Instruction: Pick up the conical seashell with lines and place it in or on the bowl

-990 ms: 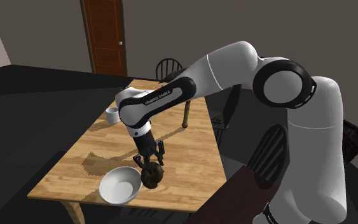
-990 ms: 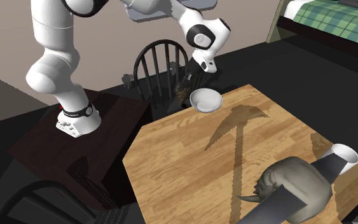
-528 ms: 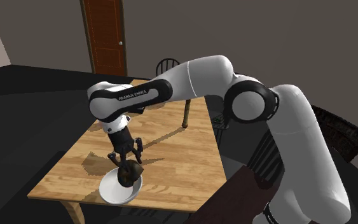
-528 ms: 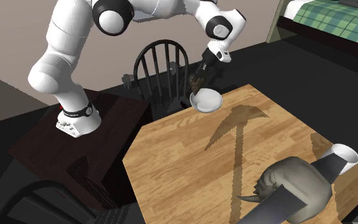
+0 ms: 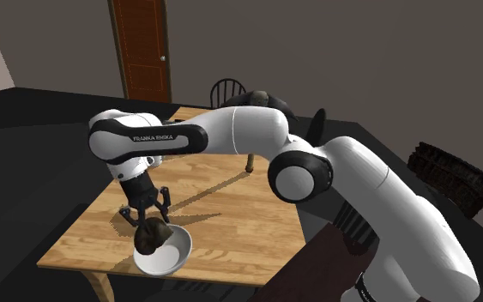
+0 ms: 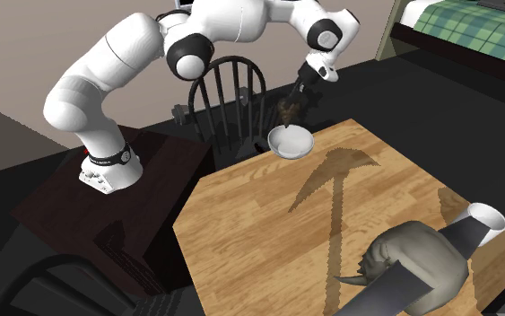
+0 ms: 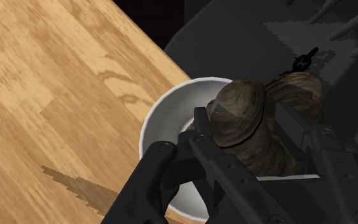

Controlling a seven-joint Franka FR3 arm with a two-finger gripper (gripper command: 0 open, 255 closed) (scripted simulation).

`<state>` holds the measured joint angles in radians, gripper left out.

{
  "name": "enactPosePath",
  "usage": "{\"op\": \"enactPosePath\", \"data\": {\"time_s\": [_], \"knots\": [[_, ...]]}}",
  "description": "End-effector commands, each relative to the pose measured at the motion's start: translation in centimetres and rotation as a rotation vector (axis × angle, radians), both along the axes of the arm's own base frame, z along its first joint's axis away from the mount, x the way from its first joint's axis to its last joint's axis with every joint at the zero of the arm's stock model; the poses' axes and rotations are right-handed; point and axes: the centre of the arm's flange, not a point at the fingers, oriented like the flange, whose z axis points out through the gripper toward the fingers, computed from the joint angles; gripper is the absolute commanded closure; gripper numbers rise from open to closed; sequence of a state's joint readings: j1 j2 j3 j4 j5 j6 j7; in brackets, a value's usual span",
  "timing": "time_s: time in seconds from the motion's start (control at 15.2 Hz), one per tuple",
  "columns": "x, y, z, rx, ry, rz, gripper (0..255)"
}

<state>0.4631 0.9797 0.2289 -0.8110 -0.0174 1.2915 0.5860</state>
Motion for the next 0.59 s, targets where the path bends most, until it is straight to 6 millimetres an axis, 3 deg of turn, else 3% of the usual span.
{"op": "enactPosePath", "data": {"time_s": [0.0,0.53], "knots": [[0.1,0.1,-1.1,0.0,-0.001,0.0,255],[0.1,0.1,-5.3,0.001,-0.001,0.0,255]]}}
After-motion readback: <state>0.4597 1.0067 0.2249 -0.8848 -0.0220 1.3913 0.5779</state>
